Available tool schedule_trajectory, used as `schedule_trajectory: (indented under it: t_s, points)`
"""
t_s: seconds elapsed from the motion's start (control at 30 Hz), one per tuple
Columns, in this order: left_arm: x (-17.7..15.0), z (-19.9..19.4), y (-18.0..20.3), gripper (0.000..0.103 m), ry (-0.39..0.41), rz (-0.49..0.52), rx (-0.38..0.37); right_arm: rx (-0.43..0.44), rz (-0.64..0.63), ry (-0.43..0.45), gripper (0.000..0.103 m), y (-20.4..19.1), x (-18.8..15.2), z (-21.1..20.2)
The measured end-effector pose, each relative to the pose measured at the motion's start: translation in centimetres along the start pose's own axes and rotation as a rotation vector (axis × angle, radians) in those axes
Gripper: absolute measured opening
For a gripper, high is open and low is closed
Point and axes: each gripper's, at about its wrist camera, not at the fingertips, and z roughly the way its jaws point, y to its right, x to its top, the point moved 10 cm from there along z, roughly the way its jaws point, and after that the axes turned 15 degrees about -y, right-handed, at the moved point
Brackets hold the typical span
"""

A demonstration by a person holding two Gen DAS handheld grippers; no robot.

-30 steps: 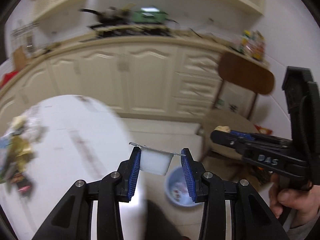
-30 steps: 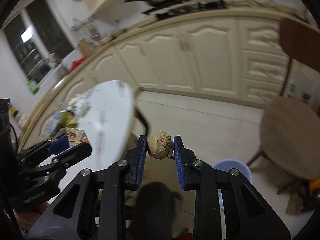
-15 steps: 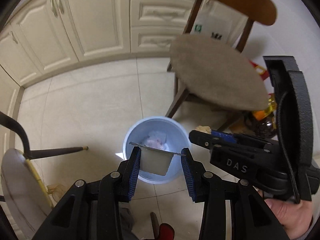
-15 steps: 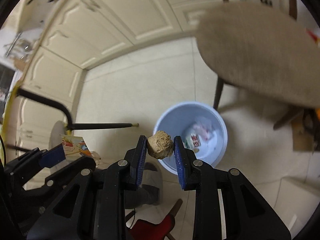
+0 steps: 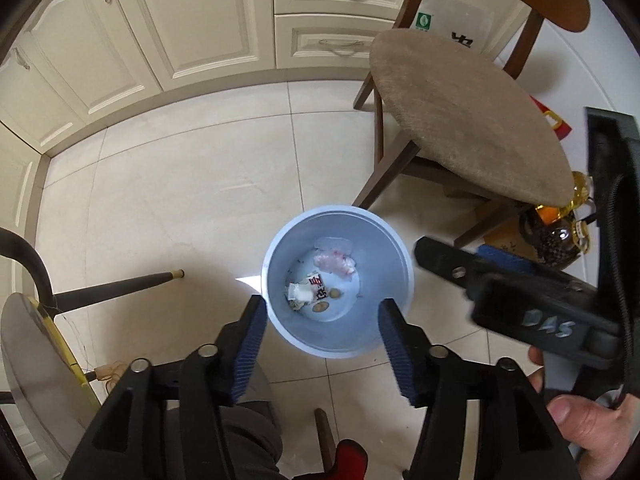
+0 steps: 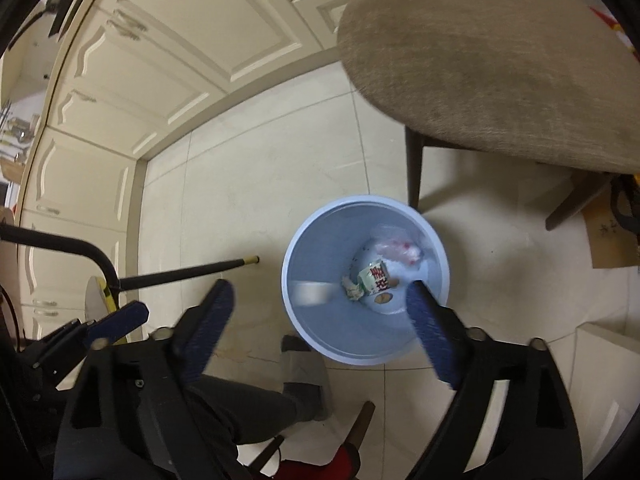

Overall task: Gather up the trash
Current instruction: 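Open both tools to drop the container and cookie into the bin, then return both tools to the table above the remaining trash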

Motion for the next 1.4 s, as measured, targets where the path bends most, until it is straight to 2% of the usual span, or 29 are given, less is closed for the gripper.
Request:
schedule_trajectory:
  t_s: [0.03,0.17,0.27,0.3,0.5,0.6,0.8,0.9,1.07,1.2,1.4]
  points:
    - [0.2,0.2,0.1,0.063,0.000,0.003,0.002,0.000,0.004,0.009,0.093,0.1,0.1,-0.4]
    - [-0.4,-0.7,-0.9,0.063,0.012,0.001,0.003,0.000,0.014,0.043,0.095,0.2,0.1,-2.1]
    - [-1.4,-2.5,-0.8,0.063,0.050,-0.001,-0.006,-0.001,0.011,0.078,0.099,-0.4,-0.1,-4.0]
    - [-1.9,-3.7,-0.7,0.063,0.072,-0.002,-0.005,0.001,0.007,0.090,0.102,-0.7,-0.3,-4.7]
    - [-6.4,-11.6,-1.0,0.063,0.241,-0.029,0.044,0.045,-0.040,0.189,0.103,-4.7,-1.8,-10.4]
    - [-9.2,-15.6,-1.5,0.068,0.338,-0.048,0.049,0.067,-0.088,0.253,0.103,-7.9,-3.0,-13.8]
    - [-15.6,-21.8,-4.2,0.071,0.471,-0.133,0.053,0.120,-0.197,0.356,0.103,-15.5,-6.2,-19.2]
    - [-19.1,-24.2,-6.0,0.078,0.533,-0.184,0.061,0.152,-0.262,0.399,0.103,-19.6,-7.9,-21.5]
    - [-25.7,-27.6,-8.0,0.082,0.614,-0.268,0.068,0.199,-0.392,0.453,0.103,-26.9,-11.6,-24.3]
    - [-31.8,-30.1,-10.1,0.088,0.682,-0.351,0.127,0.214,-0.491,0.474,0.103,-32.2,-14.6,-25.5]
    - [-41.2,-32.8,-13.7,0.091,0.745,-0.509,0.217,0.187,-0.667,0.491,0.103,-40.2,-20.0,-25.7]
